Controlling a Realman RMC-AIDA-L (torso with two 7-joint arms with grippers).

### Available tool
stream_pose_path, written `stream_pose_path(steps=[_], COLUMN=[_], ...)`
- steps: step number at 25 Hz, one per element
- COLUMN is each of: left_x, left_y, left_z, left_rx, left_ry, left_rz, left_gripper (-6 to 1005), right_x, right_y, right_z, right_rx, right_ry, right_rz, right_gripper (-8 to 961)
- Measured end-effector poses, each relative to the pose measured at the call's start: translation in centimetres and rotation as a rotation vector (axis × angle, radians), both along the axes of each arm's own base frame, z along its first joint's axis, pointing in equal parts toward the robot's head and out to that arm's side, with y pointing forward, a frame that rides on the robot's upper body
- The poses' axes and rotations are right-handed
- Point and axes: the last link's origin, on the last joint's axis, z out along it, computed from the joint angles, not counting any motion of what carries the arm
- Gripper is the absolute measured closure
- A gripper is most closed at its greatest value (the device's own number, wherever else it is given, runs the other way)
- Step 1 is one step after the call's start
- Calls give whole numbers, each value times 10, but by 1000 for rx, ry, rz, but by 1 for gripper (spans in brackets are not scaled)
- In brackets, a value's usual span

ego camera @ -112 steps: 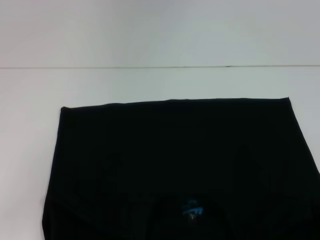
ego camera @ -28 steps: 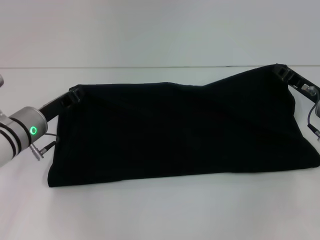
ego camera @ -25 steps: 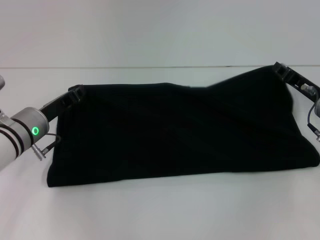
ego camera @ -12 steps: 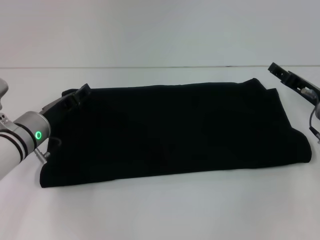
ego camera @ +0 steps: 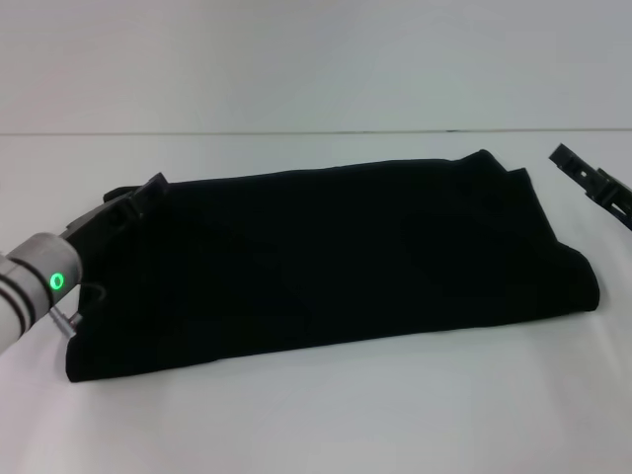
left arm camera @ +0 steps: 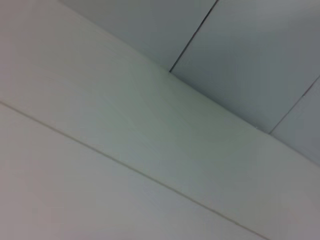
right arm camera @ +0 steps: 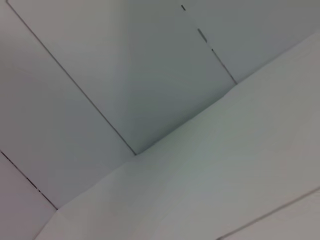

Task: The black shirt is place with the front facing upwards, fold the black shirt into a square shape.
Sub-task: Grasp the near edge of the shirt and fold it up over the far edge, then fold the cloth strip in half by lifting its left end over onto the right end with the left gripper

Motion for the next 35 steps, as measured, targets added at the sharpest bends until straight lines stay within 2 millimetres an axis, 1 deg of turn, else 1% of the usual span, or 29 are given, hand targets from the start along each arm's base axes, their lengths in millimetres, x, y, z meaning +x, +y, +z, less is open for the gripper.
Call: stream_pose_path(steps=[2, 3, 9, 14, 17, 19, 21, 23, 27, 30, 32, 35], left_x=[-3, -3, -17, -31, -33, -30, -25, -22, -17, -24, -32, -42], left_y=[-8, -10, -35, -54, -65, -71, -77, -81, -91, -100, -109, -126], left_z=[4, 5, 18, 29, 35, 40, 44, 49, 62, 77, 86, 92], left_rx=[12, 13, 38, 55, 62, 48, -7, -69, -219, -279, -305, -357], left_ry=[-46, -56, -183, -223, -264, -299, -332, -353, -384, -426, -468, -526], left_rz=[-17, -21, -32, -13, -37, -72, -112, -137, -158, -86, -12, 94], left_gripper=[156, 156, 156, 155, 155, 155, 155, 155, 153, 151, 149, 148], right_x=[3, 5, 9, 8, 5, -1, -9, -19, -32, -36, -35, -32], right_y=[-5, -7, -14, -15, -17, -22, -29, -38, -53, -61, -65, -72], right_z=[1, 1, 4, 3, 3, 4, 3, 0, -9, -15, -18, -23], right_rx=[2, 3, 10, 7, -6, -32, -88, -169, -321, -414, -435, -455], right_ry=[3, 5, 13, 11, 0, -27, -82, -153, -258, -318, -359, -408], right_rz=[1, 1, 11, 19, 59, 128, 241, 372, 566, 657, 697, 730], right_gripper=[3, 3, 5, 6, 7, 6, 6, 6, 6, 6, 6, 6])
